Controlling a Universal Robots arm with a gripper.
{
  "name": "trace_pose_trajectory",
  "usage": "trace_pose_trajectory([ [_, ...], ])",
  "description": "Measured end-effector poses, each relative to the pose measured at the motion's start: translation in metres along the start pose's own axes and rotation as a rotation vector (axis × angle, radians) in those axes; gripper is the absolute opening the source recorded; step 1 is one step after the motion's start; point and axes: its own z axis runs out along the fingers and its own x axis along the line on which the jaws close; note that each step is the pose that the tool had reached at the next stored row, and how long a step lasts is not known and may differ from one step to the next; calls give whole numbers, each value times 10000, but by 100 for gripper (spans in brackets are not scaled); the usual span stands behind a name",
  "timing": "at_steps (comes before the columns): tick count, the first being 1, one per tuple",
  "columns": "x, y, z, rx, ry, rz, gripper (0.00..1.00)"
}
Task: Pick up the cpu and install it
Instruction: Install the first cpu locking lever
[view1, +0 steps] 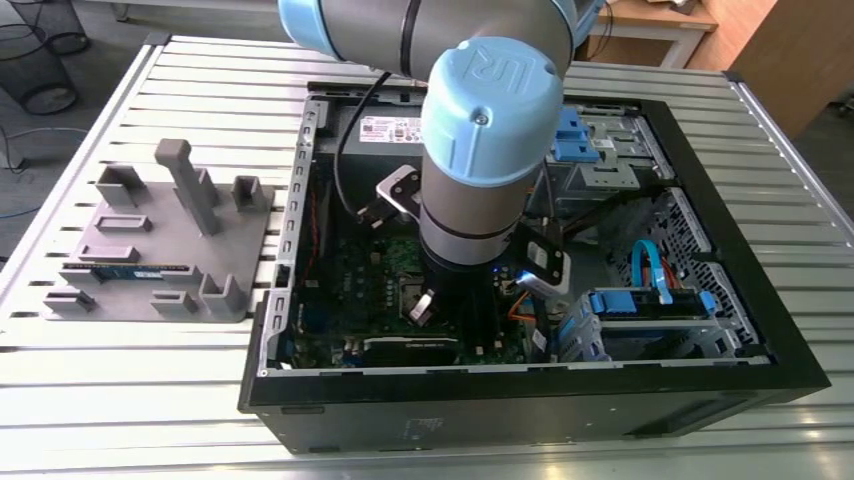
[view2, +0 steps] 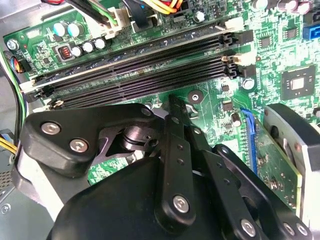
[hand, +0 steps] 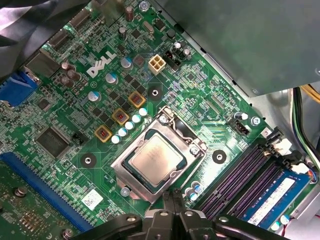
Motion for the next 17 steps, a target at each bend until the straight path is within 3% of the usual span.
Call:
trace_pose_trajectory([
  [10,35,35,-10,14,-20,-5,11],
  [17,24,40,-136,15,-18,-3,11],
])
